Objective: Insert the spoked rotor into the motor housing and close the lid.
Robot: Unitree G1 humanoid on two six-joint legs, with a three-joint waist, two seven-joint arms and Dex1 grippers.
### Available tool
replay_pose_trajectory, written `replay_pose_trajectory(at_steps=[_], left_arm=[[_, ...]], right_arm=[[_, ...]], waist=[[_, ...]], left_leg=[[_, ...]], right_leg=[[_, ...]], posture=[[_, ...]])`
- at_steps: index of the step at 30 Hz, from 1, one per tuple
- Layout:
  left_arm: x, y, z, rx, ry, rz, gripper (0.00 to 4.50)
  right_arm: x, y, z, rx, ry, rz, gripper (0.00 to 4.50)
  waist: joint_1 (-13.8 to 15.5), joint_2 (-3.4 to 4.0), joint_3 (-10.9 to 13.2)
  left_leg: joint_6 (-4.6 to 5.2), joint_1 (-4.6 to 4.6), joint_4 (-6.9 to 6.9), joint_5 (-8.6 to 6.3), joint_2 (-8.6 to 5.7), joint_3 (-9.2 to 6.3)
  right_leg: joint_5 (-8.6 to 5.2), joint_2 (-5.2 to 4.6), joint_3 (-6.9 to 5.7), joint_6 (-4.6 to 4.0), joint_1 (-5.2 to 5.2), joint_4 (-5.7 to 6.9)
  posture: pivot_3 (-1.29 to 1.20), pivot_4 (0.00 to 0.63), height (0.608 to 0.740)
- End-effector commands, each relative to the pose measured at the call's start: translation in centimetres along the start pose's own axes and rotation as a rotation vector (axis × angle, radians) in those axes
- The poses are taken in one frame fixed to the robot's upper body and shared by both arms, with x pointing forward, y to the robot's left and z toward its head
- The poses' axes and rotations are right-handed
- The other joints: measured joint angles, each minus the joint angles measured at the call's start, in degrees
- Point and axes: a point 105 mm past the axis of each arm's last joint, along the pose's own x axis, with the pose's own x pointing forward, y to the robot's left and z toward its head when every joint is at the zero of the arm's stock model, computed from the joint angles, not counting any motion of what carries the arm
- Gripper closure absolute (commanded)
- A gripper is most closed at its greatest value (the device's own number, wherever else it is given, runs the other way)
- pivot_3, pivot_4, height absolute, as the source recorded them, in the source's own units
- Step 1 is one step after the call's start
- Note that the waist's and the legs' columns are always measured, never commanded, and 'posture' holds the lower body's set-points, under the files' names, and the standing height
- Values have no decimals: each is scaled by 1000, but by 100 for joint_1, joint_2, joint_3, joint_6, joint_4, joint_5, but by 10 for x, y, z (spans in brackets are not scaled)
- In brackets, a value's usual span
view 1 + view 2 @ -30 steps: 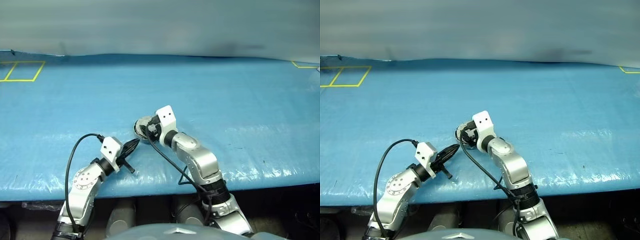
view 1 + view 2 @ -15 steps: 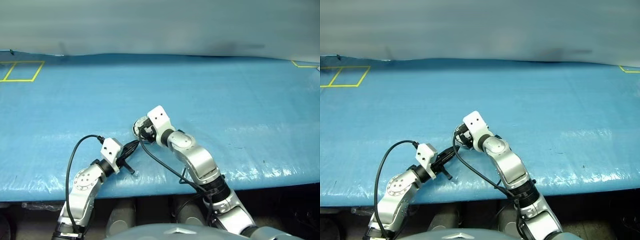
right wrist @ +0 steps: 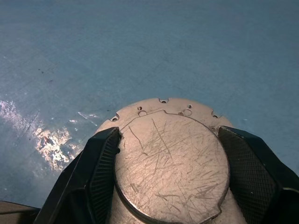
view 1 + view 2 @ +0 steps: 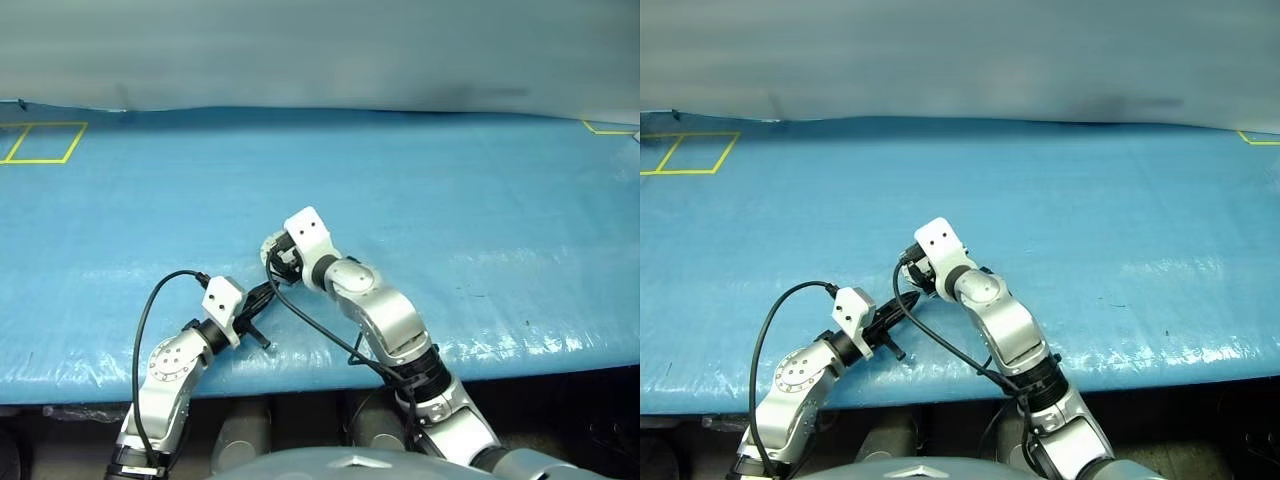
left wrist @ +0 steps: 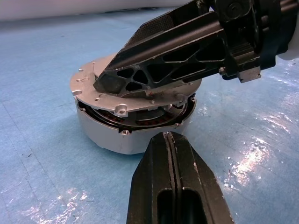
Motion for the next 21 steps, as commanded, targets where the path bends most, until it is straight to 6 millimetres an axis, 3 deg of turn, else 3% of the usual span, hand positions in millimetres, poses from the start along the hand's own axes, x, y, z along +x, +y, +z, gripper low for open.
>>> replay_pose_trajectory(at_steps=[1, 11, 21], left_arm=[[0, 0, 5, 9, -30, -2, 4500], [-2, 5, 9, 31, -59, 21, 4500], [-15, 28, 16, 99, -85, 171, 4500]], right_arm=[[1, 3, -3, 17, -25, 12, 1454], [6, 3, -22, 40, -8, 28, 1454], [6, 2, -29, 22, -8, 66, 1454]], waist=[[-2, 0, 0], [-28, -1, -3], [-43, -2, -6]], left_leg=[[0, 0, 0, 0, 0, 0], [0, 13, 3, 0, 1, 0], [0, 17, 2, 0, 1, 0]], right_leg=[[0, 0, 0, 0, 0, 0], [0, 1, 0, 0, 12, 2], [0, 1, 0, 0, 17, 4]], posture=[[0, 150, 740], [0, 150, 740], [0, 150, 740]])
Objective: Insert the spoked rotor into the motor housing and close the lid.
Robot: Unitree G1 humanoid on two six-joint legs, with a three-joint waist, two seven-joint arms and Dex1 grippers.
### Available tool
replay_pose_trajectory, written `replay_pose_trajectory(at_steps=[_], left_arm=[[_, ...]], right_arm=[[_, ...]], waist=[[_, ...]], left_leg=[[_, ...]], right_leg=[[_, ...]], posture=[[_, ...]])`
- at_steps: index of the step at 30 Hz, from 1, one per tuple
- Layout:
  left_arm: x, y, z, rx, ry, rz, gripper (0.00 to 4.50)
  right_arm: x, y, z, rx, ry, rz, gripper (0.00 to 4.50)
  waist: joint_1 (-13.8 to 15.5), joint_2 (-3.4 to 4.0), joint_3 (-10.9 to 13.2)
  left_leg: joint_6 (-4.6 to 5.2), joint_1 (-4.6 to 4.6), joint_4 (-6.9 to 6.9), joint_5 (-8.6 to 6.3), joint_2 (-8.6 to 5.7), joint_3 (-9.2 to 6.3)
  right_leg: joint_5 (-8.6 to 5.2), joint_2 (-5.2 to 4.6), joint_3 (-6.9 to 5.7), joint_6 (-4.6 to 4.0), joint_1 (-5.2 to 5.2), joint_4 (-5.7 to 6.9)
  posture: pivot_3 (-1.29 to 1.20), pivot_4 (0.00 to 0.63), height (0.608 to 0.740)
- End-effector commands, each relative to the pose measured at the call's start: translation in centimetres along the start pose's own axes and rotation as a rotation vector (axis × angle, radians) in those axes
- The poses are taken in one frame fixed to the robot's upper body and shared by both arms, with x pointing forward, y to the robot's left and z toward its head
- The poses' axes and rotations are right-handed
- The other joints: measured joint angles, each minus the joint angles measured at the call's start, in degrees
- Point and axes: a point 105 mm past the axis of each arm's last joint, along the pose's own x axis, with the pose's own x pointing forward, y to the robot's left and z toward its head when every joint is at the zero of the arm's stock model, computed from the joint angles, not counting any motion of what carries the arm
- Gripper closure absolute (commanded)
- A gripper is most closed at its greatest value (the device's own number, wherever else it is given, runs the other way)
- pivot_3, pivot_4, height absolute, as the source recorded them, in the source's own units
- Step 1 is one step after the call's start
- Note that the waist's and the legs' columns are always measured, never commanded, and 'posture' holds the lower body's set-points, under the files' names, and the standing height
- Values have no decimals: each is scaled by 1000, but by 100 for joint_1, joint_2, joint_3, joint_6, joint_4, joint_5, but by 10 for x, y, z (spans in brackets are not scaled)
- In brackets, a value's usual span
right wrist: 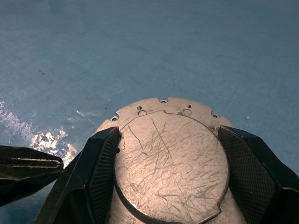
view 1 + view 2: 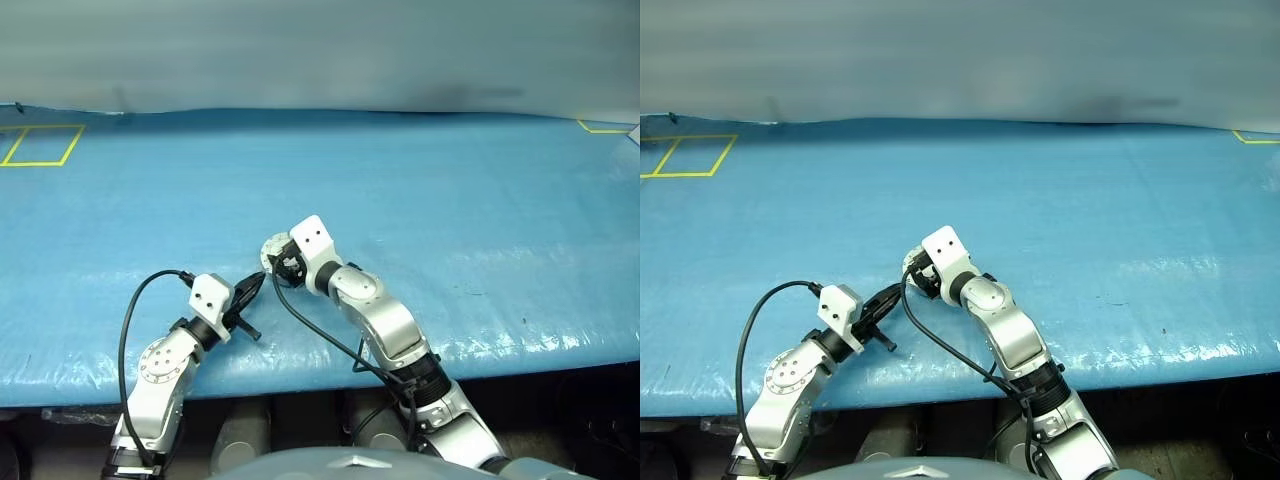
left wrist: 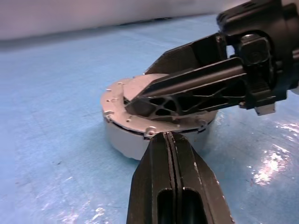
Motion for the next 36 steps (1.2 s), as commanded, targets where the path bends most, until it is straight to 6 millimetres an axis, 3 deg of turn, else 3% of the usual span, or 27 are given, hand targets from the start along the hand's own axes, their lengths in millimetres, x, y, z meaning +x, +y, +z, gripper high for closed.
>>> replay_pose_trajectory(at_steps=[1, 7, 23, 28, 36], left_arm=[[-5, 10, 11, 65, -43, 53, 4500], [-10, 15, 14, 69, -46, 77, 4500], [-5, 7, 20, 42, -49, 44, 4500], [1, 8, 28, 10, -73, 58, 4500], [25, 31, 45, -179, -33, 122, 4500]], right_arm=[[1, 4, -15, 12, 43, 32, 1454], [1, 7, -20, 11, 47, 62, 1454], [4, 1, -30, 50, 101, 5, 1454], [3, 1, -37, 27, 135, 15, 1454], [2, 0, -36, 25, 139, 22, 1454]], waist=[[-1, -2, -2], [-3, 1, -7], [-5, 6, -38], [-3, 6, -40], [2, 6, -44]], left_leg=[[0, 1, 0, 0, 0, 0], [0, 4, 0, 0, 0, 0], [-1, 22, 1, 0, 0, -1], [-1, 30, 1, -1, 0, -3], [-1, 38, 0, -1, -1, -7]], right_leg=[[0, 0, 0, 0, 1, 0], [0, 0, 0, 0, 4, 0], [-1, 0, -1, -1, 25, -1], [-2, -3, -2, -2, 37, -5], [-2, -2, -6, -1, 48, -6]], posture=[[0, 150, 740], [0, 150, 740], [0, 150, 740], [0, 150, 740], [0, 150, 740]])
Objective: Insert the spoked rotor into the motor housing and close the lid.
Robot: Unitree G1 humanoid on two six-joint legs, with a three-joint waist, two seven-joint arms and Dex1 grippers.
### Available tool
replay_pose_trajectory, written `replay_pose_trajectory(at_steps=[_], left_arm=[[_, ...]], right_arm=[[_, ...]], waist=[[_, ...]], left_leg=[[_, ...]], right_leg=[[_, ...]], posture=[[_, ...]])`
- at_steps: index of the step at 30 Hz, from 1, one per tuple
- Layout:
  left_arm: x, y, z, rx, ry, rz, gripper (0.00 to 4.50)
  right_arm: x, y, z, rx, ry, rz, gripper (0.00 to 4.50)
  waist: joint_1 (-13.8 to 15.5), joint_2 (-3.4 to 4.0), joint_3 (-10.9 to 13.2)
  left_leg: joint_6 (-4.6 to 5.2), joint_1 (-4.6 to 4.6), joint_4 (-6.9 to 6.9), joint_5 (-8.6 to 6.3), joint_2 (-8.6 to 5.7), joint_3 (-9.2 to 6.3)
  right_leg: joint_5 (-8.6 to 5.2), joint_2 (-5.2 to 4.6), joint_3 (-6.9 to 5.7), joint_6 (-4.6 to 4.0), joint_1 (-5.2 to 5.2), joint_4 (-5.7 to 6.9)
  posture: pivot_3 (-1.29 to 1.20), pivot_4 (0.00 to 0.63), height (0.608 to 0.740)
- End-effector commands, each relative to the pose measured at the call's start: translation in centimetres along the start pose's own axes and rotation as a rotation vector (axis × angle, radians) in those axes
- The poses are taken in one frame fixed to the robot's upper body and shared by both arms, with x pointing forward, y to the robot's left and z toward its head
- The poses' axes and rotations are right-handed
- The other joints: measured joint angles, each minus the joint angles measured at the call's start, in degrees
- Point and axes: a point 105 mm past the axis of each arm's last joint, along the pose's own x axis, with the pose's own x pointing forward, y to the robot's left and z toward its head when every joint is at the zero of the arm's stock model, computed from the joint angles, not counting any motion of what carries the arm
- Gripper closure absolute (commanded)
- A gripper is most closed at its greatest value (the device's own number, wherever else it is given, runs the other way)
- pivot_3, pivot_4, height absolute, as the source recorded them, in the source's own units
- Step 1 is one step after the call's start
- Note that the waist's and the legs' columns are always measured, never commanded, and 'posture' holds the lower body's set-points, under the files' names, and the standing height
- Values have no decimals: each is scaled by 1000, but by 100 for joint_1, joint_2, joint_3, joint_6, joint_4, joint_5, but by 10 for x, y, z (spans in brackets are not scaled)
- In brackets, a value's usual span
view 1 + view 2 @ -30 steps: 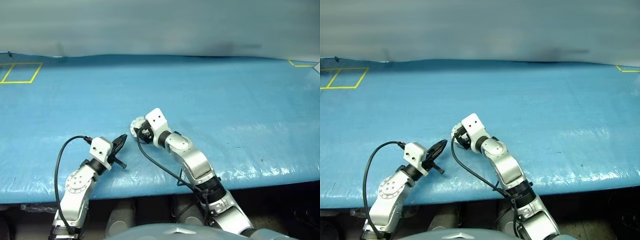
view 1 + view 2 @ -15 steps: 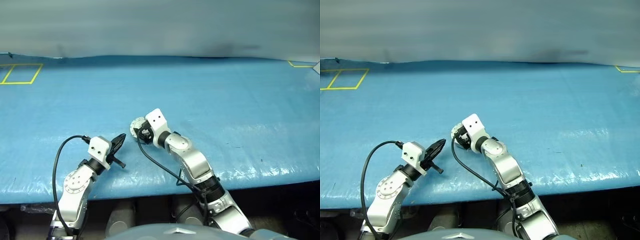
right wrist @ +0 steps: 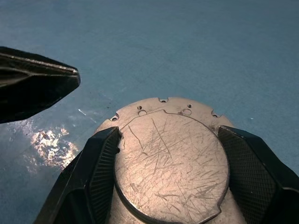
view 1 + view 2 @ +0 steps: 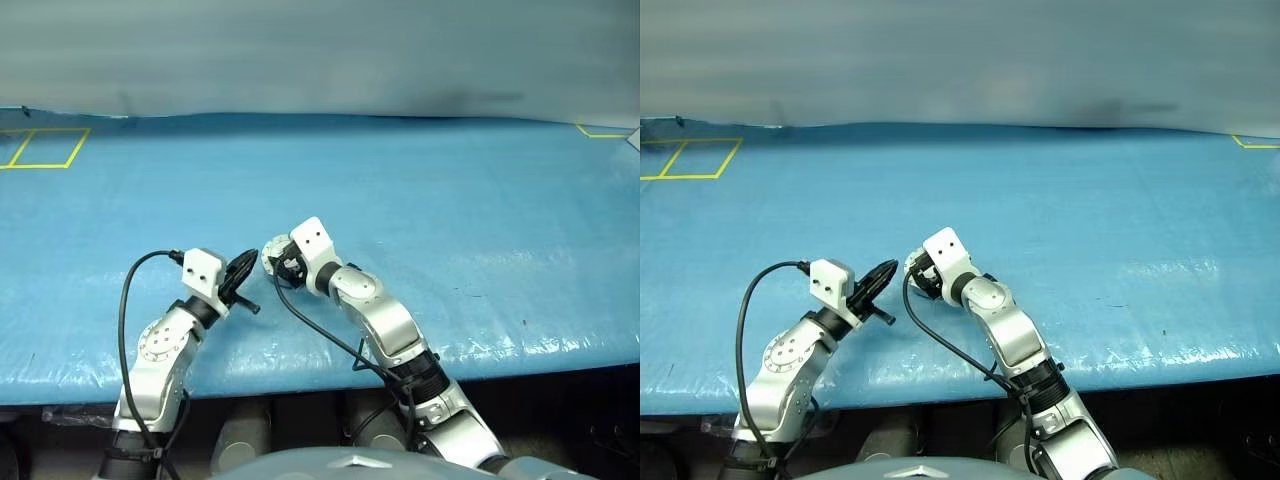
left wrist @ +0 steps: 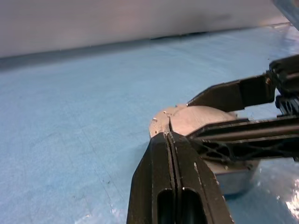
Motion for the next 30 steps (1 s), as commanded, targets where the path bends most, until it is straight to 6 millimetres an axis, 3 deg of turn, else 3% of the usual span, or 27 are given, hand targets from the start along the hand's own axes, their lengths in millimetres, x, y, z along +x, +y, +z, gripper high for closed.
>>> replay_pose_trajectory(at_steps=[1, 4, 9, 16, 30], left_arm=[[7, 11, 15, -109, 25, 25, 4500], [16, 14, 12, -201, 141, -39, 4500], [28, 22, 19, -184, 211, -70, 4500], [37, 4, 27, -156, 286, -268, 4500], [48, 21, 9, -88, 445, -225, 4500]], right_arm=[[0, 4, -27, 27, 106, 26, 1454], [-1, 7, -27, 19, 92, 57, 1454], [-1, 6, -31, 25, 103, 55, 1454], [-1, 5, -34, 42, 123, 42, 1454], [-3, 4, -34, 44, 118, 27, 1454]], waist=[[-2, 0, 0], [-6, -2, -1], [-41, -2, -1], [-41, -3, -1], [-45, -4, -1]], left_leg=[[0, 0, -1, 0, 0, 0], [0, 1, -1, 0, -1, -3], [0, 4, -2, 0, -2, -5], [0, 7, -5, 0, -2, -6], [0, 9, -13, 0, -2, -6]], right_leg=[[0, 0, 0, 0, 0, 0], [0, 2, -3, 1, 2, -1], [0, 3, -4, 2, 8, -3], [-1, 3, -3, 2, 9, -2], [-3, 2, -2, 3, 7, -4]], posture=[[0, 150, 740], [0, 150, 740], [0, 150, 740], [0, 150, 740], [0, 150, 740]])
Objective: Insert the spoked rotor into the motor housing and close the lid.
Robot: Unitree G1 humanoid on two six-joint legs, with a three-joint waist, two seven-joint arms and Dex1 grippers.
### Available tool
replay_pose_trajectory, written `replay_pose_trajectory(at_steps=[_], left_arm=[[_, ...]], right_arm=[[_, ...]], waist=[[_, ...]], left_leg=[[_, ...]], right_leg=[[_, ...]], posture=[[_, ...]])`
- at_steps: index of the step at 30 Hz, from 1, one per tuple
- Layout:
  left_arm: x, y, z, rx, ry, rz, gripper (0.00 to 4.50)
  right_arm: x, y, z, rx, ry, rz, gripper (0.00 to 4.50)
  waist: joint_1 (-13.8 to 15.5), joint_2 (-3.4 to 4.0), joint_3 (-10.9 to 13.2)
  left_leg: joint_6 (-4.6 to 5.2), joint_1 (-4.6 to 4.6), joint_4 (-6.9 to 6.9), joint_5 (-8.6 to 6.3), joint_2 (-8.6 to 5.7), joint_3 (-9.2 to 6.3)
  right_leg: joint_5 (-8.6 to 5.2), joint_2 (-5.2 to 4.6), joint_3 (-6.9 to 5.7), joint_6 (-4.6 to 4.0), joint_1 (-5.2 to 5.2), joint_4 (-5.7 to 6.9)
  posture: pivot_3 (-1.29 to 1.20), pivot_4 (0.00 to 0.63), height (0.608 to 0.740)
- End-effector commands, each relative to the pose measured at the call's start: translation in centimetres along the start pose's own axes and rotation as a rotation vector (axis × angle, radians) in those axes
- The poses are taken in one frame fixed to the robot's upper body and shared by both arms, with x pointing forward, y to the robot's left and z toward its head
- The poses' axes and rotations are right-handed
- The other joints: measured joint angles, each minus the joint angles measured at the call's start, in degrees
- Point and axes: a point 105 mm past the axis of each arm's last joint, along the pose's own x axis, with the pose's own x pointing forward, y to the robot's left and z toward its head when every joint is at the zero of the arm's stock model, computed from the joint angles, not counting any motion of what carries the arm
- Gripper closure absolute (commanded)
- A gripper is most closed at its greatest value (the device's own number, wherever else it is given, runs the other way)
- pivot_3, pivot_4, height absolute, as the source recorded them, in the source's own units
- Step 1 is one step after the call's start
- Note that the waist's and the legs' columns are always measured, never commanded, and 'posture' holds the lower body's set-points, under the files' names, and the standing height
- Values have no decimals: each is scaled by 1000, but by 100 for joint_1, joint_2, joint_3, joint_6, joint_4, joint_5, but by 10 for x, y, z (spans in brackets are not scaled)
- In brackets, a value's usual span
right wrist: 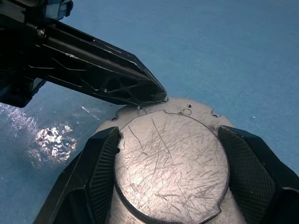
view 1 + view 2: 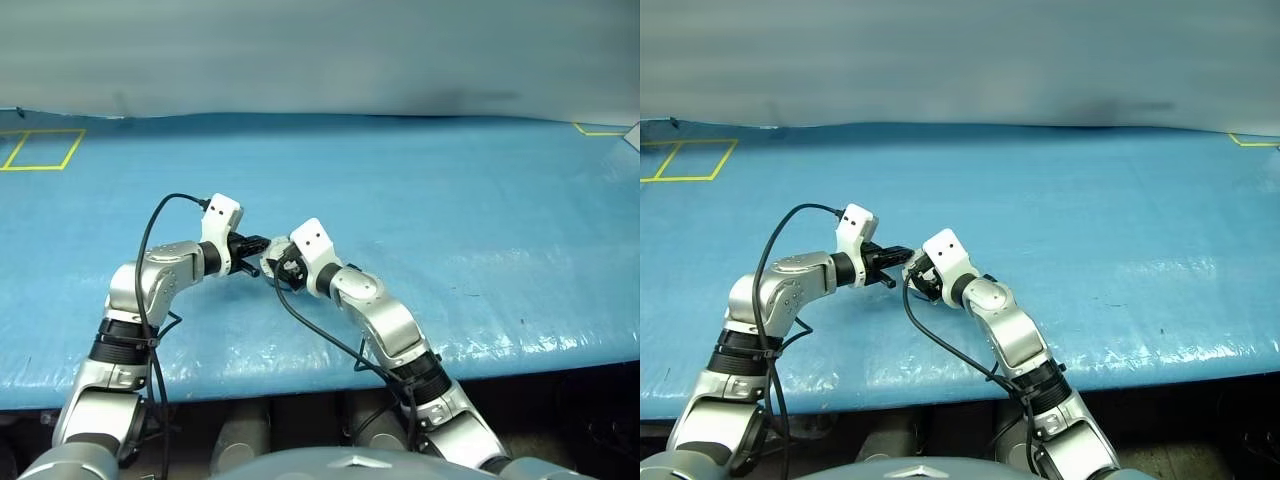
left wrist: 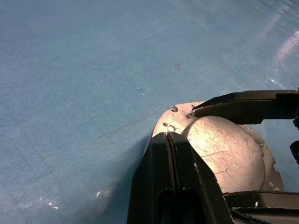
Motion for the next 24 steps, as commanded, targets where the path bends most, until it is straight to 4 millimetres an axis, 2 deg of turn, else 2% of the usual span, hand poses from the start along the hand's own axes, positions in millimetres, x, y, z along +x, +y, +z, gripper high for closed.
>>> replay_pose_trajectory(at_steps=[1, 7, 13, 24], left_arm=[[-1, -1, 5, 28, 11, -12, 4500], [-1, -7, 1, 41, 33, -49, 4500], [-1, -19, -3, 145, 72, -99, 4500], [-4, -4, 21, 207, -38, 23, 4500]], right_arm=[[-2, 1, -32, 44, 122, -3, 1454], [-2, 0, -31, 44, 119, -8, 1454], [-1, 2, -32, 46, 120, -3, 1454], [-1, 4, -32, 52, 121, 2, 1454]], waist=[[1, -1, 0], [1, -1, -1], [13, -1, -1], [27, -2, -1]], left_leg=[[0, 0, 0, 0, 0, 0], [0, 0, -1, 0, 0, 0], [-1, 0, 0, 0, -2, 0], [-1, 1, 0, 0, -3, 0]], right_leg=[[0, 0, 0, 0, 1, -1], [-1, 0, 0, 0, 0, -1], [-3, -3, 0, 1, 2, -1], [-3, -4, 1, 2, 1, -1]], posture=[[0, 150, 740], [0, 150, 740], [0, 150, 740], [0, 150, 740]])
